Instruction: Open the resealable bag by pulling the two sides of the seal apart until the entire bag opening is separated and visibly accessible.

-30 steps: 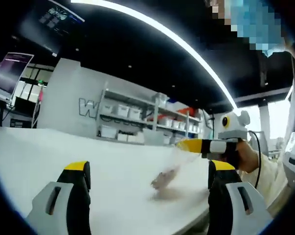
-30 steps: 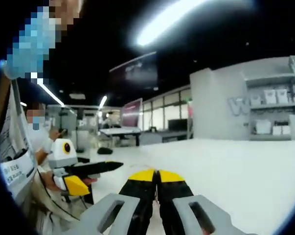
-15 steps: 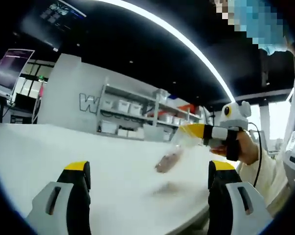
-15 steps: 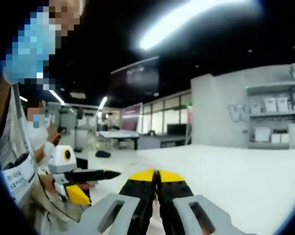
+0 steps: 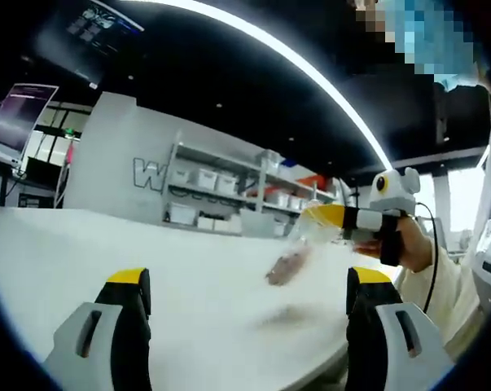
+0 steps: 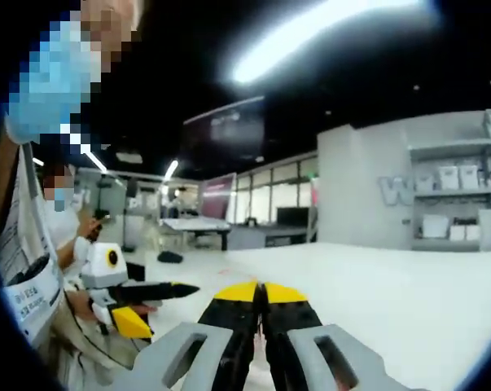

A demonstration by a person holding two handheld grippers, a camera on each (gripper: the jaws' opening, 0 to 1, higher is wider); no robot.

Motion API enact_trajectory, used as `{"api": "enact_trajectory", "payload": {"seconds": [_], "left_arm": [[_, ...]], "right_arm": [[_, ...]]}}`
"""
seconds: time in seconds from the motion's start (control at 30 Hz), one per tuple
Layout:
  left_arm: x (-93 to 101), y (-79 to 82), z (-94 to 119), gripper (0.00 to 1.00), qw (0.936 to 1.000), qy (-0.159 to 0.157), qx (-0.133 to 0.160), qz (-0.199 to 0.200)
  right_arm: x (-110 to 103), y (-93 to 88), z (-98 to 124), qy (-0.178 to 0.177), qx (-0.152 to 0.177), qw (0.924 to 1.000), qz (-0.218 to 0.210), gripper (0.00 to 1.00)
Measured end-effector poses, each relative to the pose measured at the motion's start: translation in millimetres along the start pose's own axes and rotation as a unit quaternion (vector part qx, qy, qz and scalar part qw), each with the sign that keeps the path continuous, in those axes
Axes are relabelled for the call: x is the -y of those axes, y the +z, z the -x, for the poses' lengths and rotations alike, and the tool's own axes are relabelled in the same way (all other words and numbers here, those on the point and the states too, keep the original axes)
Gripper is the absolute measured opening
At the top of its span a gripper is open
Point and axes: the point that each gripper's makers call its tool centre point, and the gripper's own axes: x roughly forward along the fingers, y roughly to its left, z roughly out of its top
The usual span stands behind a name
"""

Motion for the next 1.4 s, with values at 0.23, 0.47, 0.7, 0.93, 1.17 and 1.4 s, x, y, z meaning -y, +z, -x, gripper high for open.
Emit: {"api": "enact_trajectory", "payload": {"seconds": [0.23,0.47,0.7,0.93,1.17,1.4], "left_arm": [[-1.4,-0.6,0.4,0.99,1.0000,0.002,-0.002,0.000],[-1.4,0.8,1.3,0.98,1.0000,0.002,0.004,-0.003],[-2.7,-1.0,1.7,0.99,1.0000,0.004,0.000,0.001],[-2.9,-0.8,1.8,0.98,1.0000,0.004,0.000,0.000],[-3.7,1.4,1.0,0.98,1.0000,0.004,0.001,-0.003],[-2.9,0.9,0.3,0.98,1.0000,0.003,-0.001,-0.003]], "right_arm": [[2.9,4.5,-0.1,0.002,0.003,1.0000,-0.003,0.00],[7.0,7.6,-2.1,0.000,0.005,1.0000,0.000,0.00],[15.2,8.0,-6.6,-0.002,0.004,1.0000,0.000,0.00],[29.9,9.1,-14.8,-0.002,0.007,0.9998,-0.020,0.00],[37.8,8.4,-21.9,-0.004,0.002,0.9999,-0.016,0.00],[51.5,10.5,-34.2,-0.003,-0.005,0.9999,-0.009,0.00]]}}
